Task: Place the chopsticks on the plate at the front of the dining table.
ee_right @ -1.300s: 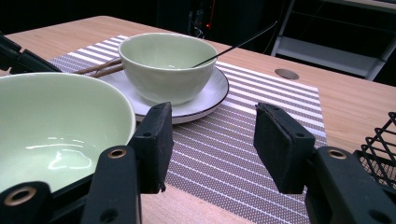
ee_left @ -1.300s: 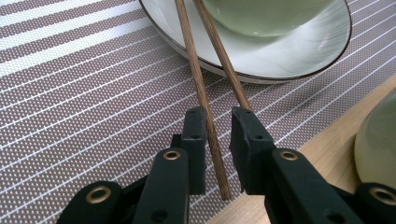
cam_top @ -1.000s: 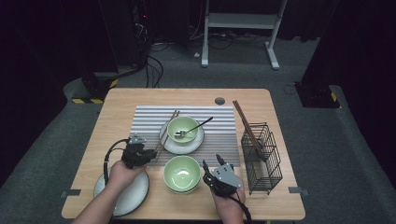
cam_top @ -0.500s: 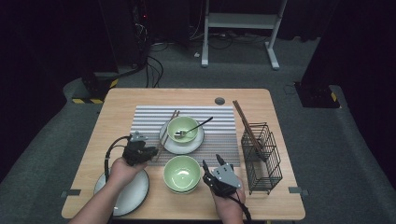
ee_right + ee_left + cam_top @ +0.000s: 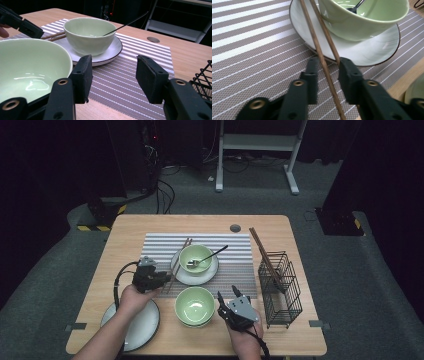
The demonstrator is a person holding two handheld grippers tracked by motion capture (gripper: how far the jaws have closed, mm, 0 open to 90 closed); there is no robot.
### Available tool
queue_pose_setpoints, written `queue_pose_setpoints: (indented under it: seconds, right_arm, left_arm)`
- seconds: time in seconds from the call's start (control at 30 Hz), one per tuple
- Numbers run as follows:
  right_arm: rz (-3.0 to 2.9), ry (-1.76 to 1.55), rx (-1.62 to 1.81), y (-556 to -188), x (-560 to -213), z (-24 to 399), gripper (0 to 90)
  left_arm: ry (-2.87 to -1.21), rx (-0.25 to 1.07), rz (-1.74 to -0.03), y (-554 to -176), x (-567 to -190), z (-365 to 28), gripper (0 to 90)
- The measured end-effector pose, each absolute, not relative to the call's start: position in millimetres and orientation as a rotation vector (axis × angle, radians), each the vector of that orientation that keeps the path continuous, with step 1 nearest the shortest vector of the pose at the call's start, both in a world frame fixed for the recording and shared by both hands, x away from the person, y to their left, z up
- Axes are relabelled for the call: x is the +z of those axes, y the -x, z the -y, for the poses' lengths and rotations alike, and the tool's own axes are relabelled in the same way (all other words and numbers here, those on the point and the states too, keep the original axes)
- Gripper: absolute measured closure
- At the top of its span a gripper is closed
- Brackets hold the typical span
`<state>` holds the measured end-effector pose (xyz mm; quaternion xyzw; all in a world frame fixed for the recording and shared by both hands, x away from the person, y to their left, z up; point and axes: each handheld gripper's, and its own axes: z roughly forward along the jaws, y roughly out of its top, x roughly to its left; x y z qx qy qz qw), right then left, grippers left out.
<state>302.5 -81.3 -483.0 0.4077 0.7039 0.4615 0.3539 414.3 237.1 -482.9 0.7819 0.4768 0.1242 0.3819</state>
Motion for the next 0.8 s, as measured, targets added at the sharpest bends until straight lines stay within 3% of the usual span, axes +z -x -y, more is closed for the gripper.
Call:
queue_pose_setpoints:
  seconds: [0.1,0.27,0.8]
  right_arm:
    - [-1.82,-1.058,1.194,-302.5,-482.7,82.1,47.1]
    - [-1.818,-1.056,1.193,-302.3,-482.6,82.8,47.1]
    - [-1.814,-1.055,1.194,-302.1,-481.5,84.6,47.1]
  left_arm:
    - [-1.987,0.305,-1.219,-416.2,-483.1,-234.4,53.8]
    - [-1.998,0.316,-1.218,-417.7,-484.0,-229.4,52.3]
    - [-2.032,0.324,-1.206,-412.9,-490.2,-220.7,67.8]
